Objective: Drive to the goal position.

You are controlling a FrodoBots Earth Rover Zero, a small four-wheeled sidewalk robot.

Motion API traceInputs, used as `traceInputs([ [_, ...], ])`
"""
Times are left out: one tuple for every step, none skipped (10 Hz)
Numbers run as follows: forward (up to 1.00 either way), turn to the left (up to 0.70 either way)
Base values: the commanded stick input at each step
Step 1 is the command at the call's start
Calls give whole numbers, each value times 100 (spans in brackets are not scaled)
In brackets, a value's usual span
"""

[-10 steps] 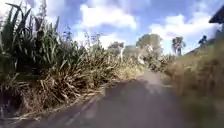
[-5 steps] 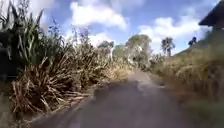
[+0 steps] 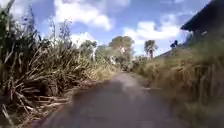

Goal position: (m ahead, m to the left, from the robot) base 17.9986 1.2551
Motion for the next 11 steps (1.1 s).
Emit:
traceInputs([
  [70, -18],
  [70, -5],
  [70, -1],
  [70, -1],
  [70, -1],
  [70, -1],
  [70, -1],
  [70, -1],
  [70, -1],
  [70, -1],
  [70, -1],
])
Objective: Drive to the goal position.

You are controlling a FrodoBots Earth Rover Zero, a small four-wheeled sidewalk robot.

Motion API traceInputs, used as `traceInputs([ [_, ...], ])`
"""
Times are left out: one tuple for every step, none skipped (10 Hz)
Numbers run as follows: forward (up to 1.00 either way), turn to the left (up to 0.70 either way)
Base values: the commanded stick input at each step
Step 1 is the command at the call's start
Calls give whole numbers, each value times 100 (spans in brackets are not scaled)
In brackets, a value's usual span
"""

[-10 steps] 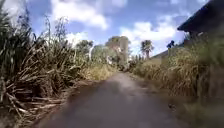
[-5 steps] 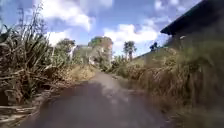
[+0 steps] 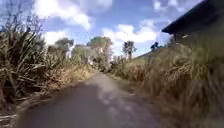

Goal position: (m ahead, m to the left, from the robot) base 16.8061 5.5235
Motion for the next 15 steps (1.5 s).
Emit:
traceInputs([
  [70, -1],
  [70, -1],
  [70, -1],
  [70, -1],
  [70, -1],
  [70, -1],
  [70, -1],
  [70, -1],
  [70, -1],
  [70, -1],
  [70, -1],
  [70, -1],
  [70, -1],
  [70, -1],
  [70, -1],
])
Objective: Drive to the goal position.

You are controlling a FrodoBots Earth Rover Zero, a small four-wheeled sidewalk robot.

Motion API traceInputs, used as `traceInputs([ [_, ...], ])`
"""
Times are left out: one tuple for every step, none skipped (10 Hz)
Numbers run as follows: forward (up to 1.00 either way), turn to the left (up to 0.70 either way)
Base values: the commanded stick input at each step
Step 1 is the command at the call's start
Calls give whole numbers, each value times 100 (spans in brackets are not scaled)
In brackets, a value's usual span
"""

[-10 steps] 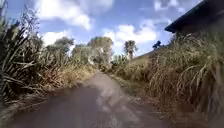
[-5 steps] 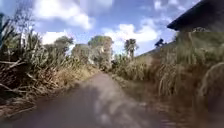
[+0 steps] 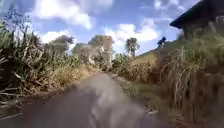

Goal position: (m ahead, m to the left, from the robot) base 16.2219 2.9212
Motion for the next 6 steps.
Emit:
traceInputs([
  [70, -1],
  [70, -1],
  [70, -1],
  [70, -1],
  [70, -1],
  [70, -1],
])
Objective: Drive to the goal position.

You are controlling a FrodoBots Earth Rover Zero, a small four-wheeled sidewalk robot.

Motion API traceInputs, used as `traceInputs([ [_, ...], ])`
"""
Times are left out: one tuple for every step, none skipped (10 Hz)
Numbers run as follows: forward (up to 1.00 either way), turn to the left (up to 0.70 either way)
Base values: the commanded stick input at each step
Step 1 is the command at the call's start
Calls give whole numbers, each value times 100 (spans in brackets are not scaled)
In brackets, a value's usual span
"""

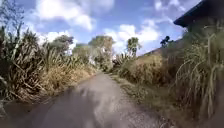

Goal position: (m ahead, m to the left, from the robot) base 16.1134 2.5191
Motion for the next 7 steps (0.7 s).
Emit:
traceInputs([
  [70, -1],
  [70, -1],
  [70, -1],
  [70, -1],
  [70, -1],
  [70, -1],
  [70, -1],
])
